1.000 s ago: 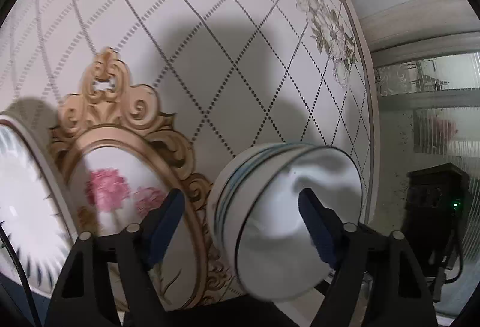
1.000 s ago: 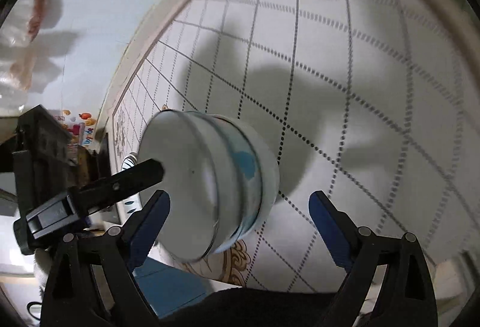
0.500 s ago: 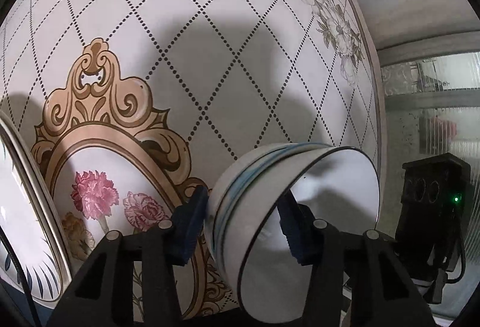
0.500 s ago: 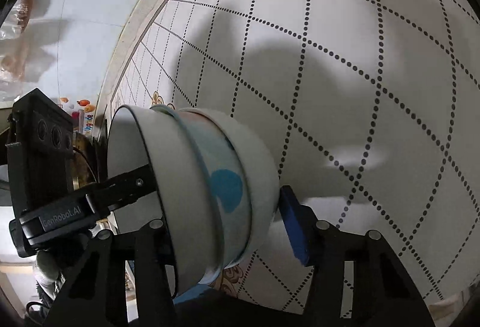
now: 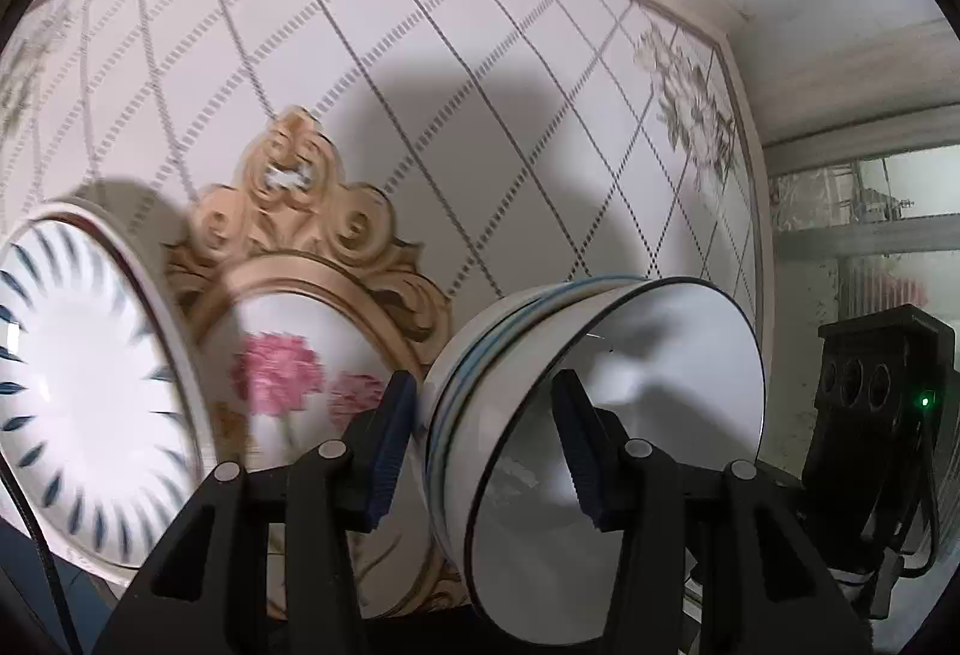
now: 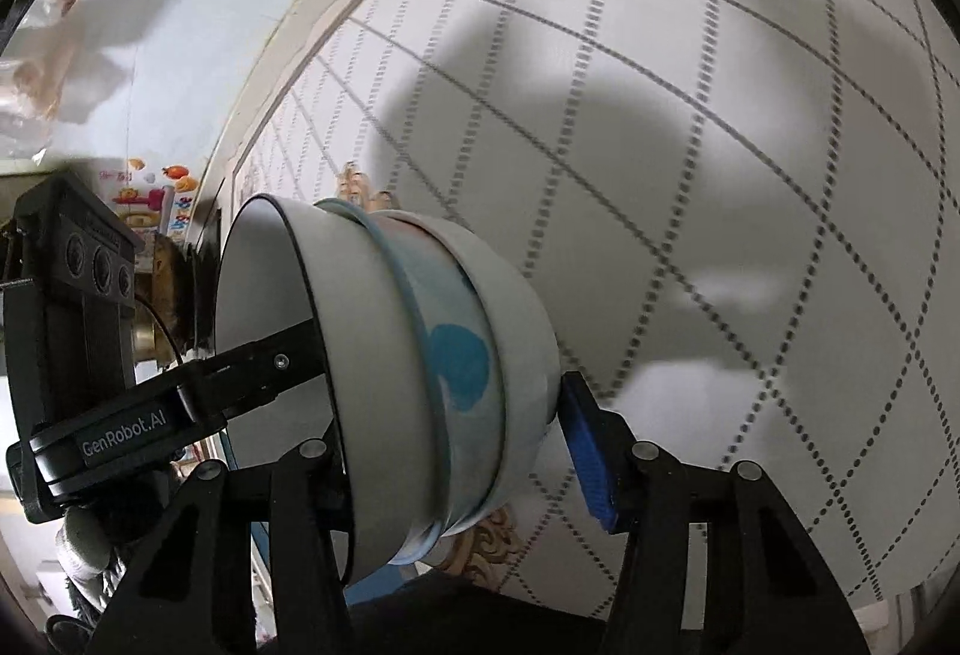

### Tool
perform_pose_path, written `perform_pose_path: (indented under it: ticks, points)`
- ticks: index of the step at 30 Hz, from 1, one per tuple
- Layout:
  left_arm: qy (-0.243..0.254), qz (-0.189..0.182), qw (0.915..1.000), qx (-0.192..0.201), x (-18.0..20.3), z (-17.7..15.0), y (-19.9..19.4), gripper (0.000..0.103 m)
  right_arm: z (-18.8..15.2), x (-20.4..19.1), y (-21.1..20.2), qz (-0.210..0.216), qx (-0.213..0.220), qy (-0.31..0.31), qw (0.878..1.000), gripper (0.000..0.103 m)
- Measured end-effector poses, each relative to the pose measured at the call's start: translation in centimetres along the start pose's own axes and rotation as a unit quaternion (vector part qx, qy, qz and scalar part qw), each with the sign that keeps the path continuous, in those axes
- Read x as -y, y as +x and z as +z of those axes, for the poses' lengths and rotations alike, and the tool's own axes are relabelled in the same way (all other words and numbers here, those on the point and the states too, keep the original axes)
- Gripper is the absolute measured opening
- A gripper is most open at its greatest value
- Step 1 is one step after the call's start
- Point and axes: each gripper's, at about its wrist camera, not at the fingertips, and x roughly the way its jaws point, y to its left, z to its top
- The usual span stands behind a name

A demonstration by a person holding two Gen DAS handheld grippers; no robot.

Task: Organize plates and bowls
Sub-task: 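Carry the bowl stack over the blue-striped plate stack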

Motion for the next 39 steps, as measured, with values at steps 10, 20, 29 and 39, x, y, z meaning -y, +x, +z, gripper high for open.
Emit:
perform_pose_path:
  ticks: [10,20,29,39]
  points:
    - [-0.019,0.017,0.9992,0.031,-6.8,0.1,-7.1,0.044,-0.1,-8.8,2.2,0.019,-0.012,-0.040,0.999,0.057]
    - [-0.061,0.032,0.9961,0.054,-16.3,-0.9,-10.9,0.044,-0.1,-17.2,9.1,0.034,-0.045,-0.080,0.995,0.056]
    - [-0.082,0.040,0.9946,0.050,-20.9,-1.5,-10.0,0.044,-0.5,-20.2,13.9,0.013,-0.070,-0.101,0.992,0.056]
    - [-0.080,0.034,0.9955,0.037,-22.1,-1.3,-8.6,0.044,-0.6,-20.2,16.0,-0.007,-0.074,-0.090,0.993,0.056]
